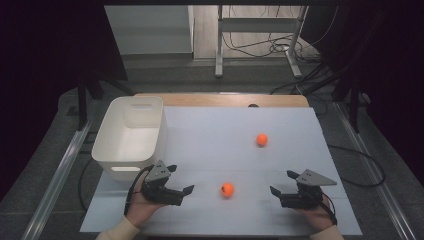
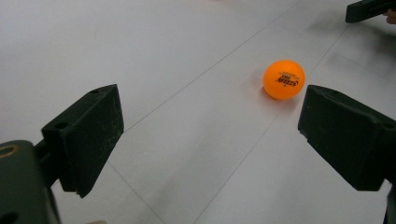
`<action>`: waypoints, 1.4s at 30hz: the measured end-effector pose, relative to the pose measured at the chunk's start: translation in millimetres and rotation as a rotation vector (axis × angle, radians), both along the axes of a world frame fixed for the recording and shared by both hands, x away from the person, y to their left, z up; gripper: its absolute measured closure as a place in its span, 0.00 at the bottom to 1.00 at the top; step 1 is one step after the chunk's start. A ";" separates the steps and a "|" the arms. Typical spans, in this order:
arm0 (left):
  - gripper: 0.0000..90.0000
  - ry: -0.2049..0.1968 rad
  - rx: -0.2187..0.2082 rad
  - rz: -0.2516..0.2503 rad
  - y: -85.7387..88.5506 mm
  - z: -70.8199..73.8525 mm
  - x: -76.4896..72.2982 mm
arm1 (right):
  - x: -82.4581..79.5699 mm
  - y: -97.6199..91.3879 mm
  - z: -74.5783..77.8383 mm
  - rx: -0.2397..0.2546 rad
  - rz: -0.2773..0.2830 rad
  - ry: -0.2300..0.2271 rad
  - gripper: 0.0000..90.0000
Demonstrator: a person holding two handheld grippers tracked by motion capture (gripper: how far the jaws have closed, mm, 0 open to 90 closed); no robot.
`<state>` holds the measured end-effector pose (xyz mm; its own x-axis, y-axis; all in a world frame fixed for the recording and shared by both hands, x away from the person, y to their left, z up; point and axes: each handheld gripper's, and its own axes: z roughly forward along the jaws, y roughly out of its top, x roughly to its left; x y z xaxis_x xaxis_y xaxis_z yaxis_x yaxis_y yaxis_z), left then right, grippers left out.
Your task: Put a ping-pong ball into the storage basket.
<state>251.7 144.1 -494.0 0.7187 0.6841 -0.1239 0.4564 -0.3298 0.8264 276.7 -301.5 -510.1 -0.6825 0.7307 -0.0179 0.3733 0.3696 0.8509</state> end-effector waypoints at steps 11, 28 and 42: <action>0.09 -0.002 0.008 -0.028 -15.1 5.2 4.6 | -0.1 -0.1 0.1 0.003 0.001 0.001 0.15; 0.09 0.017 -0.017 -0.064 -31.6 10.2 11.0 | 0.2 0.0 -0.3 -0.001 0.000 0.001 0.15; 0.09 0.015 -0.010 -0.095 -45.5 13.7 14.1 | 0.2 -0.2 -0.1 -0.003 -0.004 -0.003 0.15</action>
